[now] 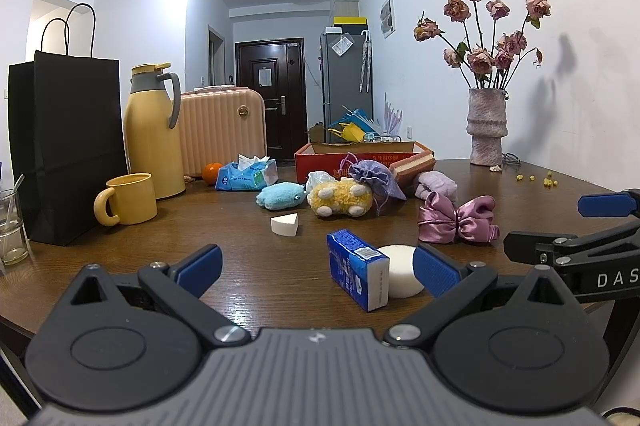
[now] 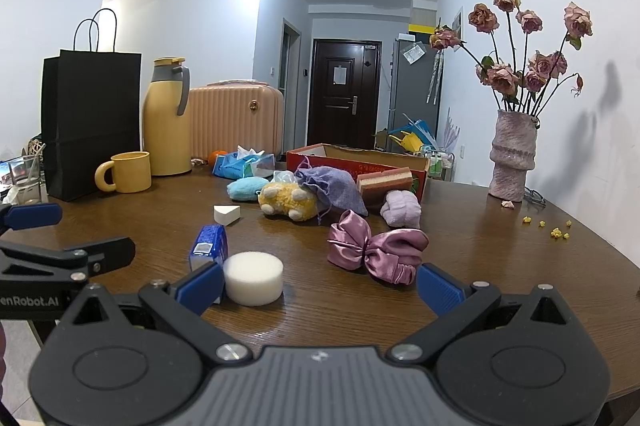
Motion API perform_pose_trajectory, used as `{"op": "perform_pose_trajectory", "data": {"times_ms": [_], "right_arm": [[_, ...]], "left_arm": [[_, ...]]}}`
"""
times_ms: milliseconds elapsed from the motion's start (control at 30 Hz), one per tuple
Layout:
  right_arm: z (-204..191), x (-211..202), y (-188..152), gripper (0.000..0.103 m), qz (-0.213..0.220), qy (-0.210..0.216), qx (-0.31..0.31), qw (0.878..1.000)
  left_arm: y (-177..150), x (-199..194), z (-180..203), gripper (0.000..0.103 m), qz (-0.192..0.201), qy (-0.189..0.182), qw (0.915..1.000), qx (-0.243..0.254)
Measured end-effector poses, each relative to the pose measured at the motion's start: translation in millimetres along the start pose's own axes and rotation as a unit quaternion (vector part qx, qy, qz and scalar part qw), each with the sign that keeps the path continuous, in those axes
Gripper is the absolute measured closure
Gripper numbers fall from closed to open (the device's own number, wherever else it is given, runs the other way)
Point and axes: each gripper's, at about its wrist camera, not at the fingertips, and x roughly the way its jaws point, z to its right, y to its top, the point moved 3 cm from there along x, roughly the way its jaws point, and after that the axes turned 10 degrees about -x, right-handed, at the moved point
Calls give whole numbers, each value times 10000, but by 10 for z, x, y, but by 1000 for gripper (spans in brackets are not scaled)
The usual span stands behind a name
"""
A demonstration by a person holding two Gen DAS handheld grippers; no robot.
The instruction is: Organize soft objects
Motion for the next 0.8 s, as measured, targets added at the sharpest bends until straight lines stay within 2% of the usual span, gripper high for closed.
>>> {"op": "perform_pose_trajectory", "data": {"times_ms": [800], "right_arm": [[-6,1,-3,0,1,-4,10,10000]], "left_arm": [[-26,-24,-7,0,6,-5,10000,4]]}}
